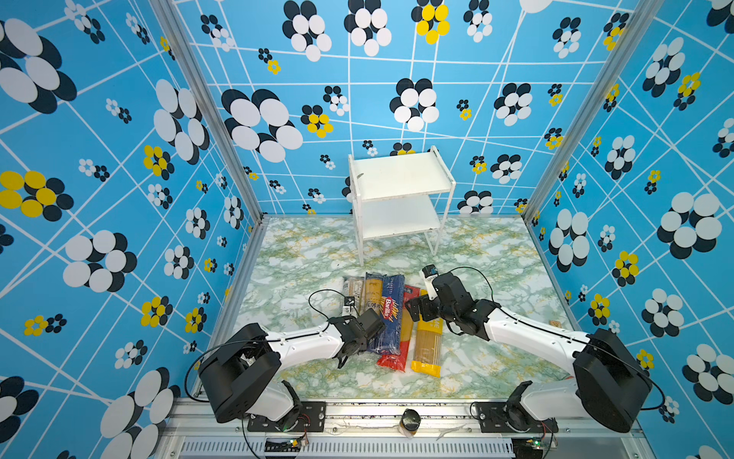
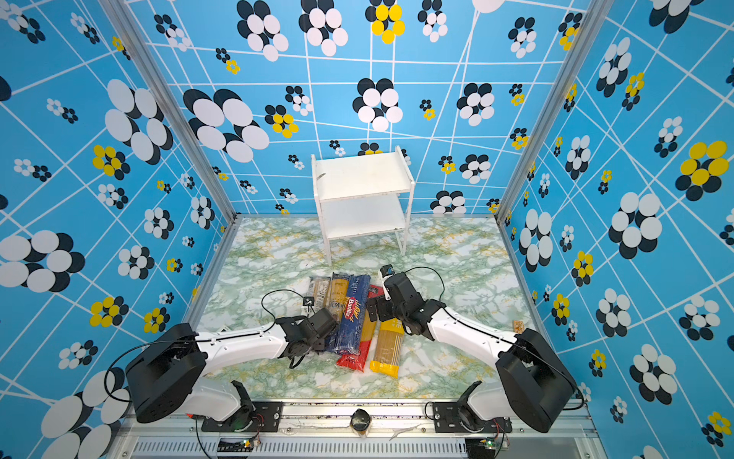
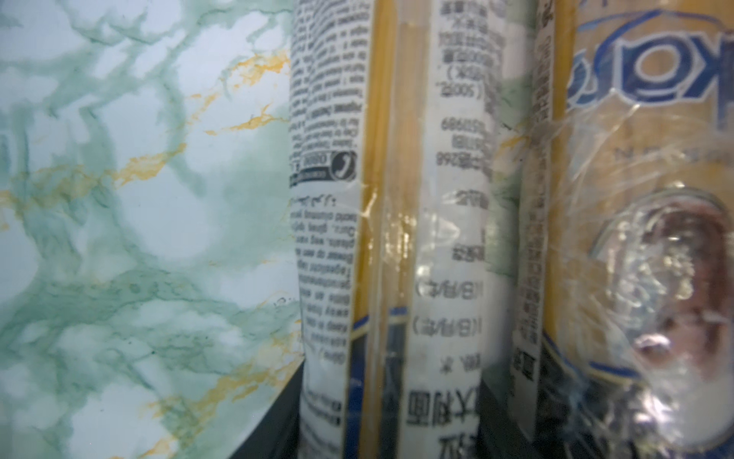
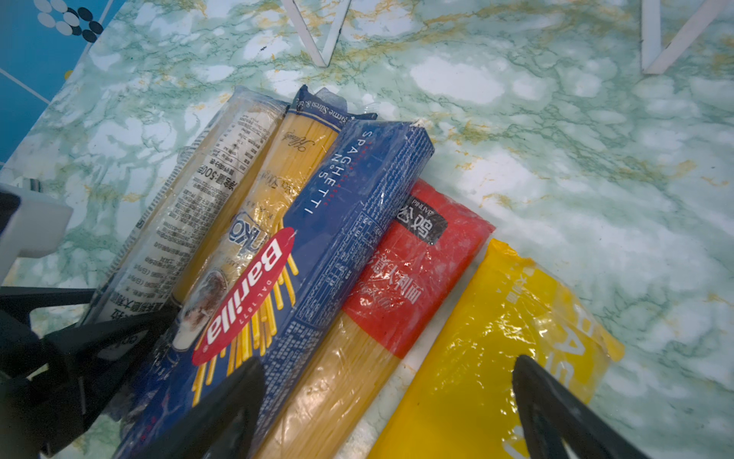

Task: Place and organize the pasta boxes and bags onto the shelf
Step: 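Lower the left gripper around the clear white-labelled spaghetti bag and close it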

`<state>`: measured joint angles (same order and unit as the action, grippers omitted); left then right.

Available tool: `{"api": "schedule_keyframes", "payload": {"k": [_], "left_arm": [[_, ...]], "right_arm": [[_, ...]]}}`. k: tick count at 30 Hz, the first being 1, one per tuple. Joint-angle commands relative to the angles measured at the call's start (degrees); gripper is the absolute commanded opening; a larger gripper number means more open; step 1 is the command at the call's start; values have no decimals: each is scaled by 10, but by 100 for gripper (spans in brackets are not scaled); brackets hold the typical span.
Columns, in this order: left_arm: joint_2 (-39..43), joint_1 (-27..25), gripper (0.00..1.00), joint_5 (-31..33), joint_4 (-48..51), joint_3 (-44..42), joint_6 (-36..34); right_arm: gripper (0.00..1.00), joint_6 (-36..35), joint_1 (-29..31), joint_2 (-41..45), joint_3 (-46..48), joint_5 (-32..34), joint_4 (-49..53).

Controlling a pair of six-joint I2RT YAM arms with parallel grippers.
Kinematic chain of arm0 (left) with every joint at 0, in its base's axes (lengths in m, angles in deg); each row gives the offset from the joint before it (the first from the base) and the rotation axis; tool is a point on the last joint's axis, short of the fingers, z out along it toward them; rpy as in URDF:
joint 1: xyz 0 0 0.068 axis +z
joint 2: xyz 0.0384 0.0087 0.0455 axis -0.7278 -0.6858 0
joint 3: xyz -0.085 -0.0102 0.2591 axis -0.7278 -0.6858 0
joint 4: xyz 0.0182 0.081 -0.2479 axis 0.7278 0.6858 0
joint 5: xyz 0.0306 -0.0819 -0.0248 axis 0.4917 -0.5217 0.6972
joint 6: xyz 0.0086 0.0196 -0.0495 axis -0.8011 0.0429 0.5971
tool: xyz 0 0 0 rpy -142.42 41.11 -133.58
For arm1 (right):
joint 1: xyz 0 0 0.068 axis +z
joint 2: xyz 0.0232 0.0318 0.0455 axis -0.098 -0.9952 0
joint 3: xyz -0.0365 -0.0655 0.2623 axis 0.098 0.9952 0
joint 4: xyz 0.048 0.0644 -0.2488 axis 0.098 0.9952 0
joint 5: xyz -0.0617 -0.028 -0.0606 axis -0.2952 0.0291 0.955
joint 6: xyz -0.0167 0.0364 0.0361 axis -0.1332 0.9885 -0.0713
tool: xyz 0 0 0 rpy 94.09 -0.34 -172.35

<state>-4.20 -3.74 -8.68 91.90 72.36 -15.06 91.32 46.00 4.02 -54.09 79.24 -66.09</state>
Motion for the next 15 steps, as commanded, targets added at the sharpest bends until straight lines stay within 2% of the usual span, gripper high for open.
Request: {"api": "schedule_keyframes", "payload": {"k": [1,11,15], "left_arm": [[-7,-1,44,-37,49,-23,-2],[51,20,25,-49,60,-14,-30],[85,29,11,-55,78,-5,-38]], "right_arm": [[99,-9,5,-1,-9,11,-9],[99,-8,5,-2,-10,11,-9],[99,-9,4,-1,-12,11,-7]]}}
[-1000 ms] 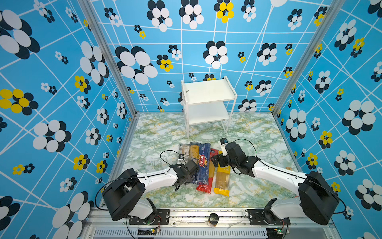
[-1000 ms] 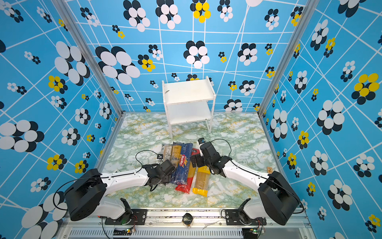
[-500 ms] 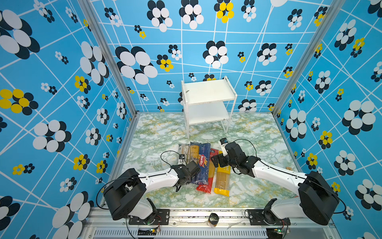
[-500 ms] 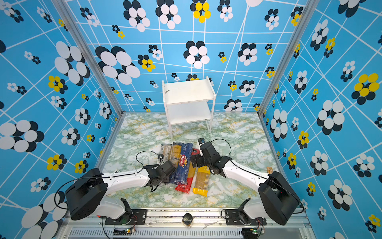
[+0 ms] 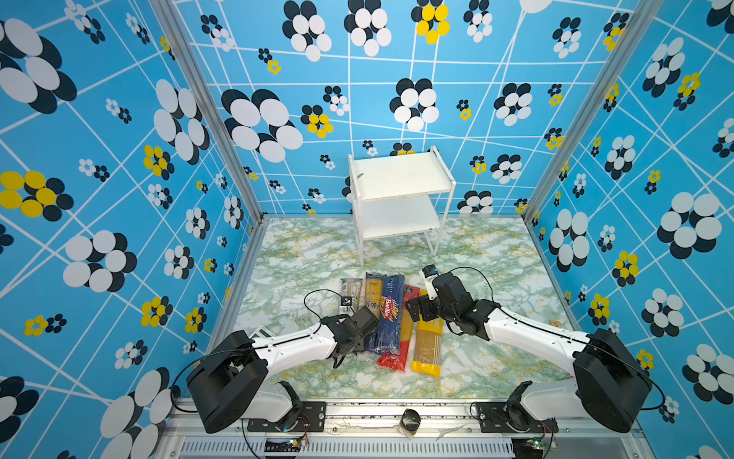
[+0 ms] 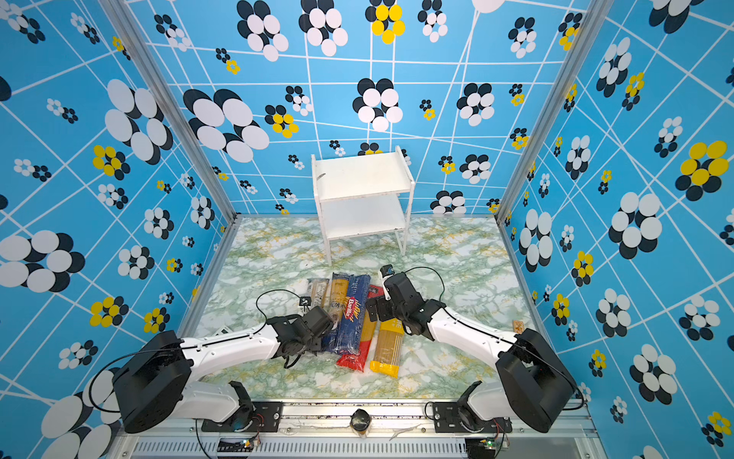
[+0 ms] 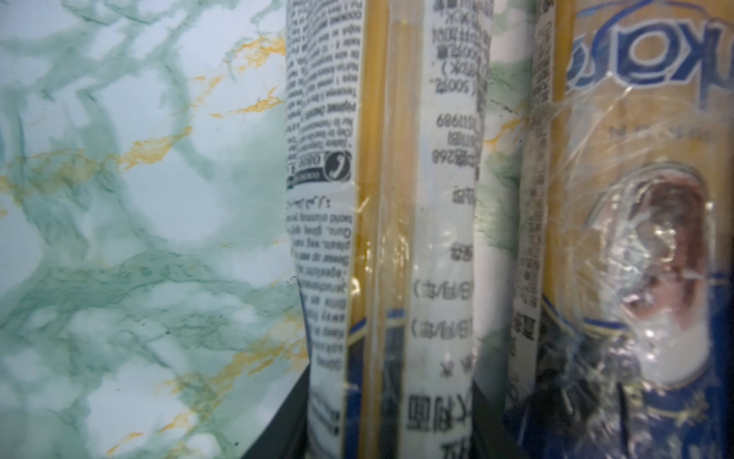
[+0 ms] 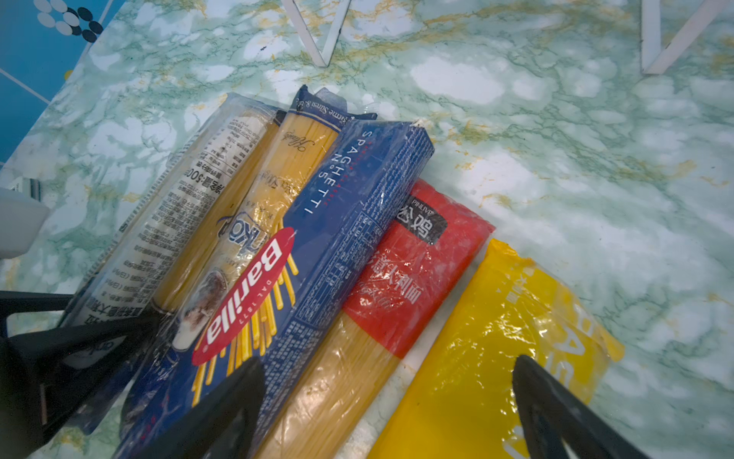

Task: Place and organize the pasta boxes and bags onto the shelf
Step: 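Lower the left gripper around the clear white-labelled spaghetti bag and close it, then lift the clear spaghetti bag upright with the left gripper toward the shelf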

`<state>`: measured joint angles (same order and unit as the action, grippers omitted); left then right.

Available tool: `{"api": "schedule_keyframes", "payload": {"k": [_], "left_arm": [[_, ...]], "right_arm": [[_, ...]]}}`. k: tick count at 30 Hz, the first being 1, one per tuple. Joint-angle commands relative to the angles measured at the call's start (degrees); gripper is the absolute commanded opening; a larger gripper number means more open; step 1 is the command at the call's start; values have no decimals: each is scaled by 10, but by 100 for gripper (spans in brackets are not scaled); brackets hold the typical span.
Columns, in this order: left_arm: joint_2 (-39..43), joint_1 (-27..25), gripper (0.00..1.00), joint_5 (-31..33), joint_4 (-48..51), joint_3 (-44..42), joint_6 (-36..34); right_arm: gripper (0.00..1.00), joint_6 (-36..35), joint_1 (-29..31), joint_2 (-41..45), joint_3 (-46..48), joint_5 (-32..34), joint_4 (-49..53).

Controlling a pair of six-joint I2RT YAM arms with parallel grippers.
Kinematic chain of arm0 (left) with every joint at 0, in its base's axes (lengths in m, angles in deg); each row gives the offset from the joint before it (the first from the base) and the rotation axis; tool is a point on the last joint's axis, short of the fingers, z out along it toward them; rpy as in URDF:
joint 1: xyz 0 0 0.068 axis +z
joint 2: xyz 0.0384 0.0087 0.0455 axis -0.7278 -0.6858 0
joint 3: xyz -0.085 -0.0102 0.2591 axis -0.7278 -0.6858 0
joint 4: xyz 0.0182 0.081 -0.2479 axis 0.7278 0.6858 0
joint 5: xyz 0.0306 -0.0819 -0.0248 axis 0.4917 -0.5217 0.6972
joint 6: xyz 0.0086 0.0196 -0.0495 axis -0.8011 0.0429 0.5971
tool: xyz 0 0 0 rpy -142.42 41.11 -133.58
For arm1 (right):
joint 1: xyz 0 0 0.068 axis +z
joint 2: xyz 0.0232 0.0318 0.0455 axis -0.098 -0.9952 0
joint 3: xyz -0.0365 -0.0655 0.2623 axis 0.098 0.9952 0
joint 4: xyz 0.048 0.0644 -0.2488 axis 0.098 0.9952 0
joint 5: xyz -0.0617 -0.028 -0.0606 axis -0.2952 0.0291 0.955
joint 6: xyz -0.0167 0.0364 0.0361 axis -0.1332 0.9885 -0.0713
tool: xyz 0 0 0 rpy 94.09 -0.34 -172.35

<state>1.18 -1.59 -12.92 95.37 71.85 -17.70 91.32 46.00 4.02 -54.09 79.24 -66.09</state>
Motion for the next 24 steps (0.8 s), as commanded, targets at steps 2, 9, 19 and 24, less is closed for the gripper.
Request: {"api": "schedule_keyframes", "payload": {"k": [2,9,19,24], "left_arm": [[53,14,0,-17,53,3,-16],[139,27,0,-35,100,23,-23],[284,56,0,-97,130,43,-28],[333,69,0,-132,139,56,-25]], "right_arm": [[99,-11,5,0,-15,12,-1],[99,-27,5,-6,-38,14,21],[99,-42,5,-3,-60,20,48],[99,-42,5,1,-62,28,56]]}}
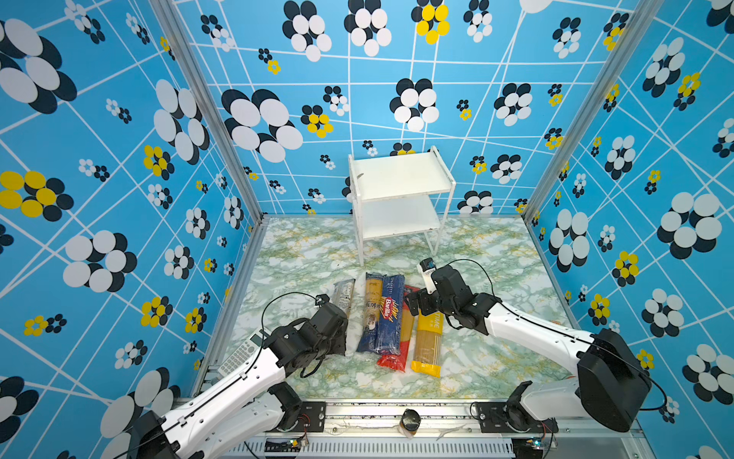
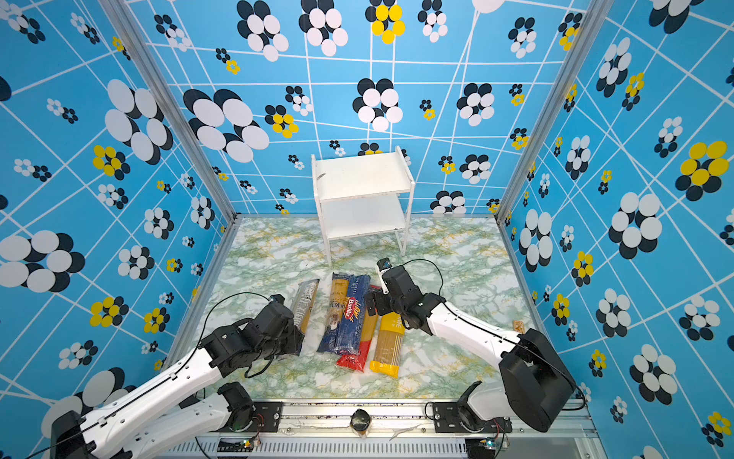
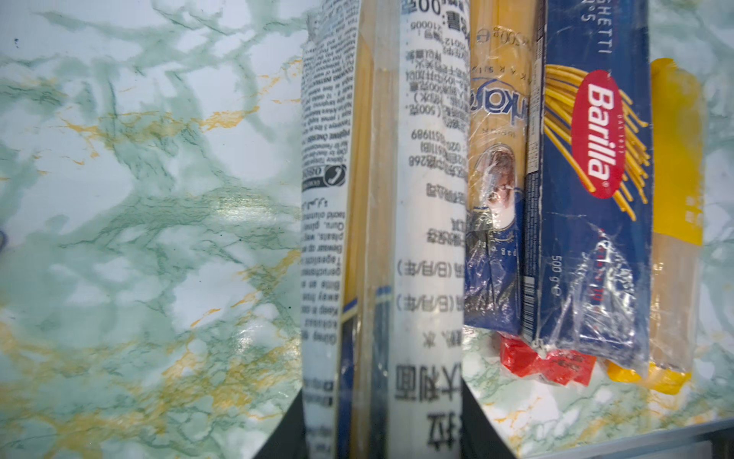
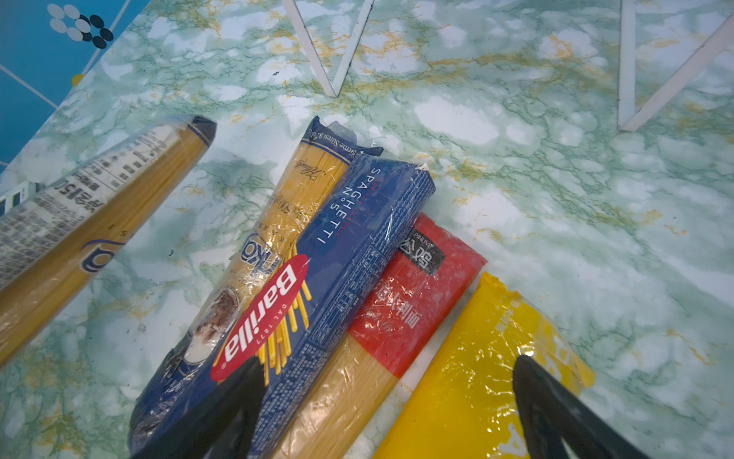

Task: Place and organize the pasta boxes and bags onto the shelf
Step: 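Lift the clear spaghetti bag upright with the left gripper toward the shelf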

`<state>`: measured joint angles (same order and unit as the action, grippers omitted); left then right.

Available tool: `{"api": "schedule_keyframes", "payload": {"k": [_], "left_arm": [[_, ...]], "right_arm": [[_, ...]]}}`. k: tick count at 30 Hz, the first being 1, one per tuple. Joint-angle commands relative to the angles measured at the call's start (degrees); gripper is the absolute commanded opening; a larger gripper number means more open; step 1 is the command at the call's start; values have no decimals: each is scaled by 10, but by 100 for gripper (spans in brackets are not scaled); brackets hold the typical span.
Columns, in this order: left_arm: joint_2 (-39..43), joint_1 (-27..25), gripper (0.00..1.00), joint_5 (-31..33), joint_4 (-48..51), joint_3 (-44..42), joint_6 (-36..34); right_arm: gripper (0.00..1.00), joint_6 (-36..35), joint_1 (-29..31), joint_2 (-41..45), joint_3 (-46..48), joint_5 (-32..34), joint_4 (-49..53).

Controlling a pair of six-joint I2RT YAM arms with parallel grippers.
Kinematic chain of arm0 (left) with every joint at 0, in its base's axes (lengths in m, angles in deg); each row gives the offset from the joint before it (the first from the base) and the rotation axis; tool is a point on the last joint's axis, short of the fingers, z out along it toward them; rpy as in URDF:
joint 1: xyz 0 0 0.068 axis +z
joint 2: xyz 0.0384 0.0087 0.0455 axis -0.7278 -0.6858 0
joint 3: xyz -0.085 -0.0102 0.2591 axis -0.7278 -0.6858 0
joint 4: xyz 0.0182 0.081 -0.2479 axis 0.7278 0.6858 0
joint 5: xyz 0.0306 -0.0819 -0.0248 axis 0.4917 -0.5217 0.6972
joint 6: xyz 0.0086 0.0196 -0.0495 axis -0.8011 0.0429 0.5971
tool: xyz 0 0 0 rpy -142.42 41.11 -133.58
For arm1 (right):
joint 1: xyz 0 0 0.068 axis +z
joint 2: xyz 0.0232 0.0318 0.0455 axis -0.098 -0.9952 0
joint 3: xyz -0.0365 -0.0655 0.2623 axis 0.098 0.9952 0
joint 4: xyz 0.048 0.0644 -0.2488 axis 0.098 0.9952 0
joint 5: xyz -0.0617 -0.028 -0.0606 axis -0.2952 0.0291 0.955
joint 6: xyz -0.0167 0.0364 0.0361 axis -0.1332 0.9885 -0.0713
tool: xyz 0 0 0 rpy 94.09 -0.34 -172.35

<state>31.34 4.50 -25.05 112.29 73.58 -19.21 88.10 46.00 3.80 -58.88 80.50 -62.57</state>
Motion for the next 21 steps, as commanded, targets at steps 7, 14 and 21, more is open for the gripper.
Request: {"api": "schedule_keyframes", "payload": {"k": [7,14,21], "left_arm": [[132,73,0,-126,-83,42,2],[152,86,0,-173,-66,108,-3],[145,86,0,-215,-97,226,-6]], "right_arm": [[99,-11,5,15,-13,33,36],[99,-16,4,15,-17,44,48],[99,-11,4,4,-31,48,66]]}}
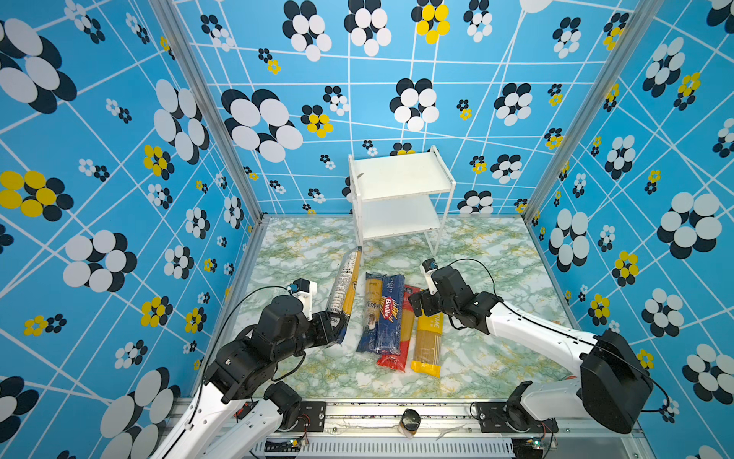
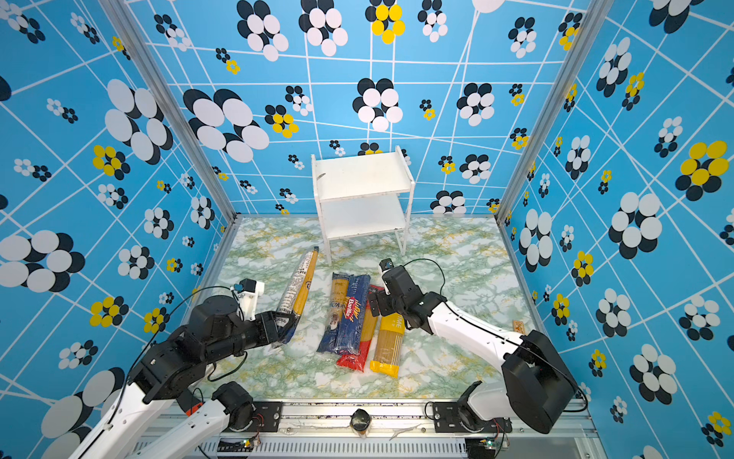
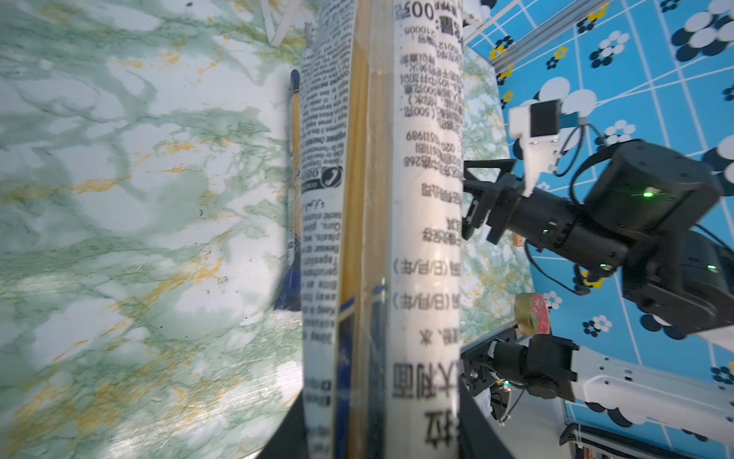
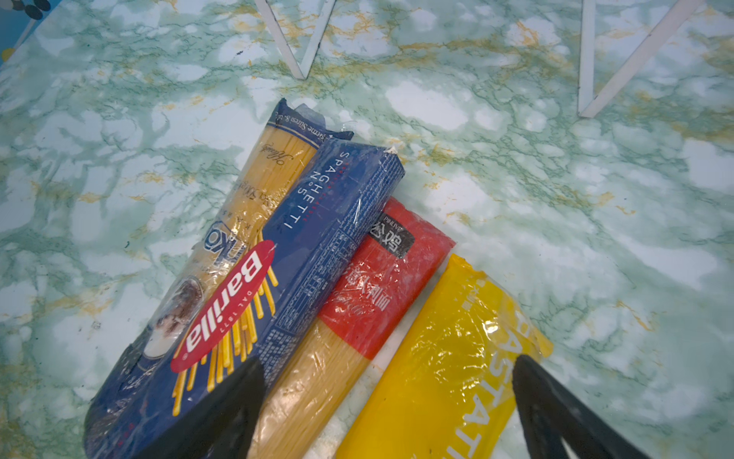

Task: Place and organize the pasta boxes and bags onto the shelf
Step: 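Lift the clear spaghetti bag upright with the left gripper toward the shelf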

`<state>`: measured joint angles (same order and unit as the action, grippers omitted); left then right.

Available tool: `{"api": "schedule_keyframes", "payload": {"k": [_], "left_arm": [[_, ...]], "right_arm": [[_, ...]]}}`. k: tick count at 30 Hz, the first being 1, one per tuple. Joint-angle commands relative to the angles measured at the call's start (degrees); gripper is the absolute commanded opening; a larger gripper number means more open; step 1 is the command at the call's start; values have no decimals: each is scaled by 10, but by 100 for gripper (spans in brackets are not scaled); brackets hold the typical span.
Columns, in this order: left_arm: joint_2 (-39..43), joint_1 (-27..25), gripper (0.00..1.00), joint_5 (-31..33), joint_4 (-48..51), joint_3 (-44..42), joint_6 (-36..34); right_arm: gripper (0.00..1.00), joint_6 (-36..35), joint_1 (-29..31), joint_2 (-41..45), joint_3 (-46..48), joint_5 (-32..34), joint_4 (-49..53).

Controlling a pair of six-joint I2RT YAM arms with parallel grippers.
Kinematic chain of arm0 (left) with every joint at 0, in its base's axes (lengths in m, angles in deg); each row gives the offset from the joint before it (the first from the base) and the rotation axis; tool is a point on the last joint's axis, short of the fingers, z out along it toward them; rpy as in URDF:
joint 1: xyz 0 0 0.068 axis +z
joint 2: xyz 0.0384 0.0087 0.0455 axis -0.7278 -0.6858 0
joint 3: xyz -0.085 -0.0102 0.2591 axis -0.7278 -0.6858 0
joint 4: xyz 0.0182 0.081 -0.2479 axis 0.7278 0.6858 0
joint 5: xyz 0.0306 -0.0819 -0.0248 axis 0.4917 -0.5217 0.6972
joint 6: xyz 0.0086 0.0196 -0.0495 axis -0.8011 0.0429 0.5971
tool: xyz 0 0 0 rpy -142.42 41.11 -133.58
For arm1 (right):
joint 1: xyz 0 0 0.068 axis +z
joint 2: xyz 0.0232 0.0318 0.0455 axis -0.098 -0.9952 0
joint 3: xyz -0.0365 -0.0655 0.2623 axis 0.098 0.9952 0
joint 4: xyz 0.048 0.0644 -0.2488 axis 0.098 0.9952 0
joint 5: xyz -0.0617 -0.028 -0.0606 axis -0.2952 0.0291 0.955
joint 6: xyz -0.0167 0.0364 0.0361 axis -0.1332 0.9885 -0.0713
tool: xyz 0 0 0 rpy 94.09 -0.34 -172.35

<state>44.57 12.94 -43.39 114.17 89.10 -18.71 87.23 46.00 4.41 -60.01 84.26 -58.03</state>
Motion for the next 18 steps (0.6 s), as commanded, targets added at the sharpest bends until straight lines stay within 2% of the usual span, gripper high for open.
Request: {"api": "schedule_keyframes", "payload": {"k": [1,4,11,14,18], "left_arm": [[12,2,0,-42,-136,80,-9],[-5,2,0,-72,-184,119,-20],[-105,2,0,-115,-265,215,-64],[-154,2,0,-101,-304,258,-89],[-217,2,0,-40,-354,311,-114]], "right_arm": [[99,-1,4,-5,-21,11,22],[99,2,4,-11,-24,9,23],[99,-1,4,-21,-38,12,39],[99,-2,4,-21,-39,16,43],[99,-5,3,-17,-39,24,50]]}}
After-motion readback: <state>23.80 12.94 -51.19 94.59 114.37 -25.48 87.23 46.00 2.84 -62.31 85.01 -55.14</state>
